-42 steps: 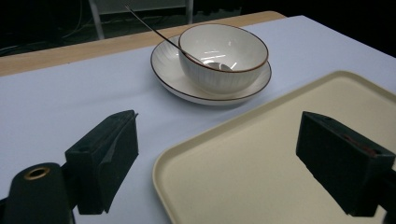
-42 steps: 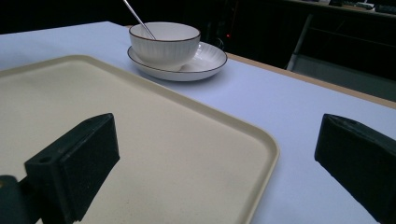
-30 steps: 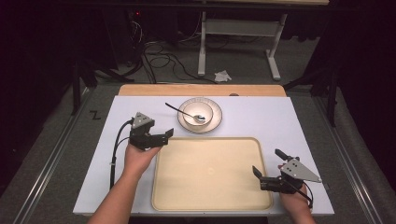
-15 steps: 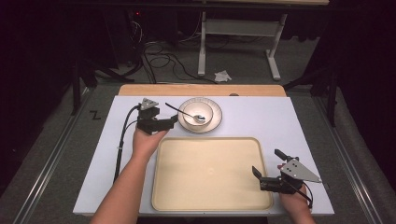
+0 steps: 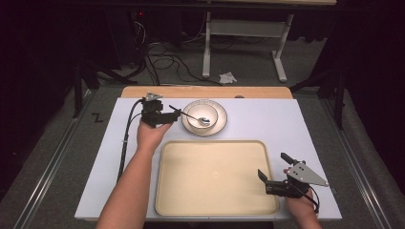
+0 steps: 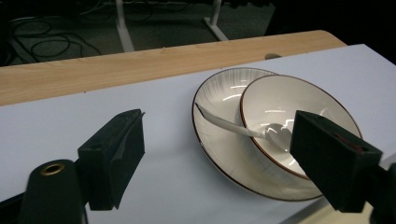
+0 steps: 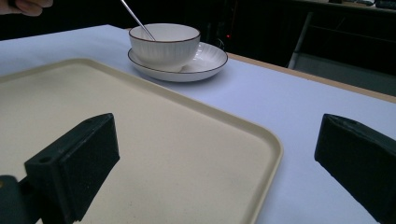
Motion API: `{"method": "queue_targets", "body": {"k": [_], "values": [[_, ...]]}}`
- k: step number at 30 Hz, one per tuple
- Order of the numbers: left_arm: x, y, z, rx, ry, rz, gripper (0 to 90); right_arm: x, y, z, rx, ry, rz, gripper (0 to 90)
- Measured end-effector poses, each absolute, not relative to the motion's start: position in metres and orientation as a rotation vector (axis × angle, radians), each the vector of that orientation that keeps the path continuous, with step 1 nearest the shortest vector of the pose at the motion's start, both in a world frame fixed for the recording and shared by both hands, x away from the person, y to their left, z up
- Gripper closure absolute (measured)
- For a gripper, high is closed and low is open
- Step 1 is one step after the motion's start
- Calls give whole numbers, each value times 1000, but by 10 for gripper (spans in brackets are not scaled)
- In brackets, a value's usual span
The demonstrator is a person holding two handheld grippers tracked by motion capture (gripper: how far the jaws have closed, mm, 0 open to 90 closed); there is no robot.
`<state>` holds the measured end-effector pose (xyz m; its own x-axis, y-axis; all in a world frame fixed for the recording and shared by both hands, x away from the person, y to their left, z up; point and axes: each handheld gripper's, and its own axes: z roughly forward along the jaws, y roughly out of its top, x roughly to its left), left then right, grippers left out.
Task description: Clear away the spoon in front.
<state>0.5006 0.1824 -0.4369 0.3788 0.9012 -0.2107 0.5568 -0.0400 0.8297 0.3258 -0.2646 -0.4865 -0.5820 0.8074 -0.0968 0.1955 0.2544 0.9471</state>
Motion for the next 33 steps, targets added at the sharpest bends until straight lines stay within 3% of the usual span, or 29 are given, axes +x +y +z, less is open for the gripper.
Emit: {"method": "queue_targets", "body": {"k": [2, 5, 7, 11, 20, 23, 28, 33], "values": [[504, 184, -437, 1699, 1305, 442, 227, 326, -263, -487, 909, 1946, 1338, 4], [508, 188, -437, 1660, 1319, 397, 378, 327, -262, -489, 907, 1952, 1337, 4], [509, 190, -437, 1647, 1329, 379, 411, 327, -262, -489, 905, 1953, 1337, 4], [514, 197, -441, 1605, 1358, 282, 559, 326, -263, -489, 909, 1954, 1339, 4], [517, 196, -446, 1563, 1370, 188, 697, 326, -262, -490, 915, 1960, 1338, 4], [515, 195, -444, 1552, 1335, 183, 842, 327, -263, -490, 913, 1962, 1334, 4], [510, 195, -441, 1509, 1296, 171, 892, 327, -263, -490, 915, 1962, 1334, 4], [494, 183, -433, 1557, 1216, 279, 896, 327, -263, -489, 902, 1964, 1340, 4]]}}
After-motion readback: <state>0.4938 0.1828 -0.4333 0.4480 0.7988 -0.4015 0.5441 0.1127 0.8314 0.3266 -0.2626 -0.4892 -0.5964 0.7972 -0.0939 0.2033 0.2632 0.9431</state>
